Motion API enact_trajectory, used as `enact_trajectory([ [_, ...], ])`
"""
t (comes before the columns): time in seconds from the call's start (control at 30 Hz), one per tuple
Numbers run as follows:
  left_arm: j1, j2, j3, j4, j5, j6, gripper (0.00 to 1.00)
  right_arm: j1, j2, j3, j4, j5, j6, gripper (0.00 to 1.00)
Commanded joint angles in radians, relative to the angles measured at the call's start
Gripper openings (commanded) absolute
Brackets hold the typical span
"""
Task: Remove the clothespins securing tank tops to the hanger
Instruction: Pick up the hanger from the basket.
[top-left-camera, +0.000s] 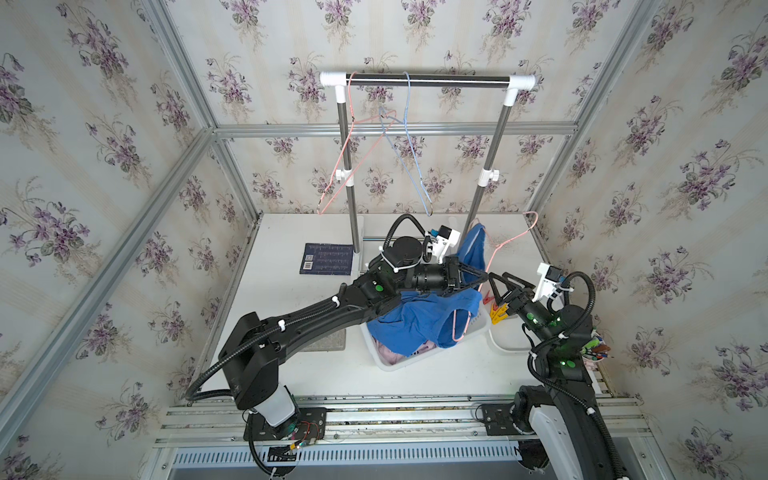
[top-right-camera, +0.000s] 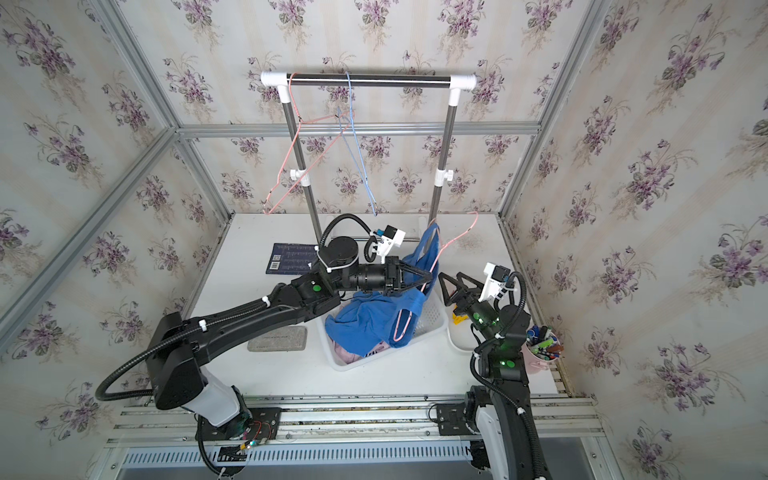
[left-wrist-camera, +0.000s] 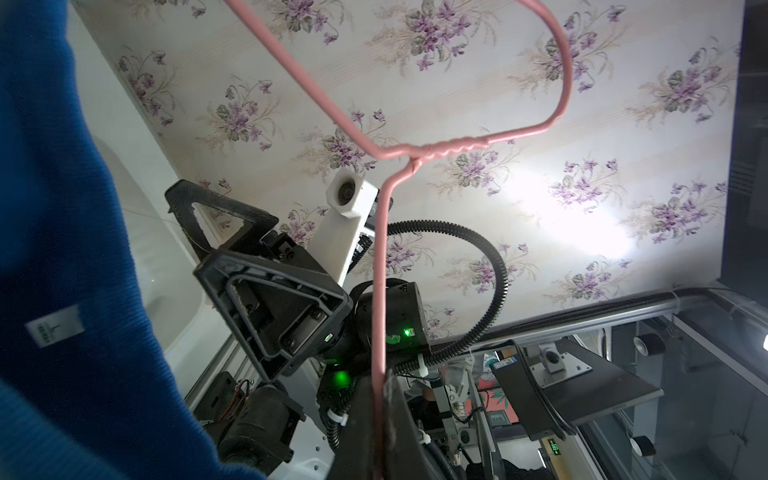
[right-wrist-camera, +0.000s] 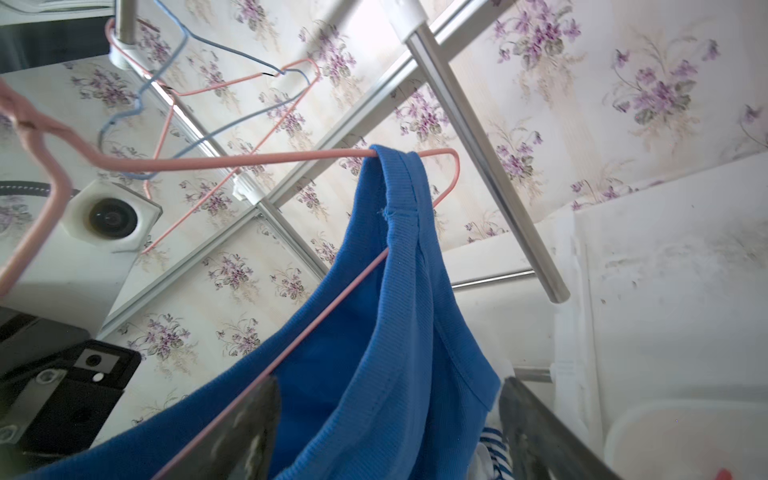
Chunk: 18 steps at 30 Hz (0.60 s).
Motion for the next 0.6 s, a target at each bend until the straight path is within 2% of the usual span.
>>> enact_trajectory([
  [0.0, 0.02, -0.037, -0.029, 0.061, 0.066, -0.005, 0.0, 0.008, 0.02, 0.037, 0.103, -0.012, 0.006, 0.83],
  [0.1, 0.035, -0.056, -0.058, 0.086, 0.114, -0.024, 0.0, 0.027, 0.059, 0.081, 0.159, -0.015, 0.026, 0.87],
  [0.2, 0.039, -0.076, -0.077, 0.113, 0.134, -0.033, 0.0, 0.072, 0.14, 0.153, 0.15, -0.003, -0.013, 0.91],
  [0.47, 0.057, -0.117, -0.089, 0.13, 0.161, -0.056, 0.0, 0.198, 0.32, 0.302, 0.074, 0.124, -0.159, 0.92],
  [0.57, 0.066, -0.133, -0.105, 0.127, 0.163, -0.063, 0.0, 0.215, 0.354, 0.335, 0.049, 0.191, -0.193, 0.92],
])
